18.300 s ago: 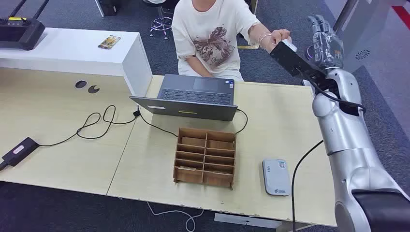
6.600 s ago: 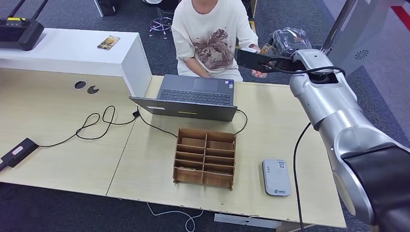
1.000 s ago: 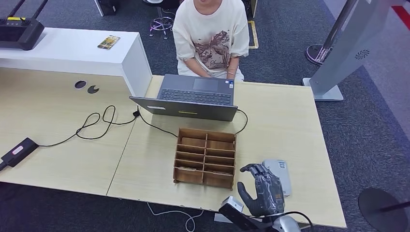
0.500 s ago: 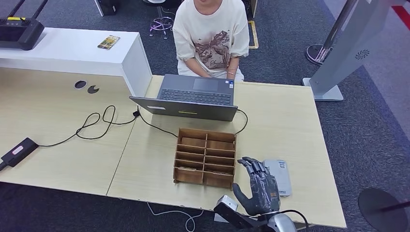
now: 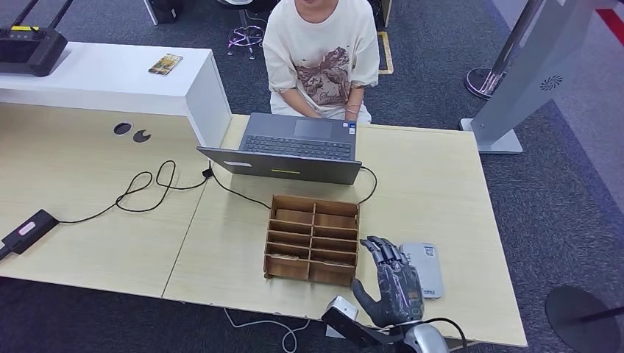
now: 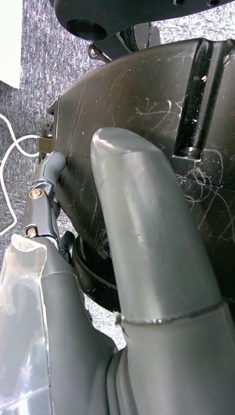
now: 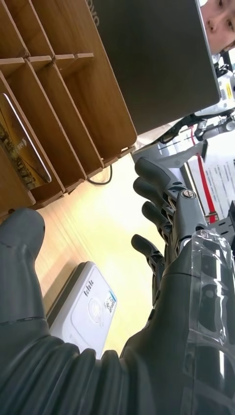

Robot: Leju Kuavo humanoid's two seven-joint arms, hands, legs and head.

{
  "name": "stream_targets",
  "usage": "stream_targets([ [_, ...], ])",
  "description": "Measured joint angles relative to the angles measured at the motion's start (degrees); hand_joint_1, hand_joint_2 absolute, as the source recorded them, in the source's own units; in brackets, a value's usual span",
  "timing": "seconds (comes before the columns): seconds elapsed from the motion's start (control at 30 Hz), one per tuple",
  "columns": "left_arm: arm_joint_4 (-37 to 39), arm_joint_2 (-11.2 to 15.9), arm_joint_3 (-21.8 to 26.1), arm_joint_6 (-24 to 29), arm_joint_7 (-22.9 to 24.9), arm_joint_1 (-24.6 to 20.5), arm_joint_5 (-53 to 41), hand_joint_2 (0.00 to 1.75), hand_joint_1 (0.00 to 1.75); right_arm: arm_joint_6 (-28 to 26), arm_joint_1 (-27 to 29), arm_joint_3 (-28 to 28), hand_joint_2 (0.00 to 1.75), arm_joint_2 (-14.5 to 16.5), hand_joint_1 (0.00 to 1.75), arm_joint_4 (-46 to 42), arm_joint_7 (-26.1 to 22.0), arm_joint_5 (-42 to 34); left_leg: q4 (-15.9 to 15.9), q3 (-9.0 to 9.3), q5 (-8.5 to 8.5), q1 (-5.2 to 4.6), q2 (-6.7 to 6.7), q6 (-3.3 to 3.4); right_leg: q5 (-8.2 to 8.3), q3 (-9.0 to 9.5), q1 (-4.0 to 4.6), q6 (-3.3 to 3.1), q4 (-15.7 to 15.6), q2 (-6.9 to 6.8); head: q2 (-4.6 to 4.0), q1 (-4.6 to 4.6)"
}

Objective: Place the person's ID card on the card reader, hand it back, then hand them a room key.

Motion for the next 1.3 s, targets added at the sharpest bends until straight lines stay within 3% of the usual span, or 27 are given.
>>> stream_targets([
  [0.73, 0.0, -0.1, -0.5, -1.5, -0.9, -0.6, 0.0, 0.00, 0.00, 2.0, -1.9, 0.4, 1.75, 2.3, 0.51, 1.3, 0.8, 3.0, 0.0, 0.01, 0.01, 0.00, 0.00, 0.00, 0.00, 0.00, 0.00, 0.00, 0.0, 0.00, 0.00, 0.01],
  [1.13, 0.0, -0.2, -1.2, -2.2, -1.4, -0.9, 0.0, 0.00, 0.00, 2.3, -2.5, 0.4, 1.75, 3.2, 0.69, 3.1, 1.6, 4.2, 0.0, 0.01, 0.01, 0.00, 0.01, 0.00, 0.00, 0.00, 0.00, 0.00, 0.0, 0.00, 0.00, 0.00],
  [1.3, 0.0, -0.2, -1.2, -2.3, -1.4, -1.0, 0.0, 0.00, 0.00, 2.3, -2.6, 0.4, 1.75, 3.3, 0.68, 3.6, 1.8, 4.4, 0.0, 0.01, 0.01, 0.00, 0.01, 0.00, 0.00, 0.00, 0.00, 0.00, 0.0, 0.00, 0.00, 0.01],
])
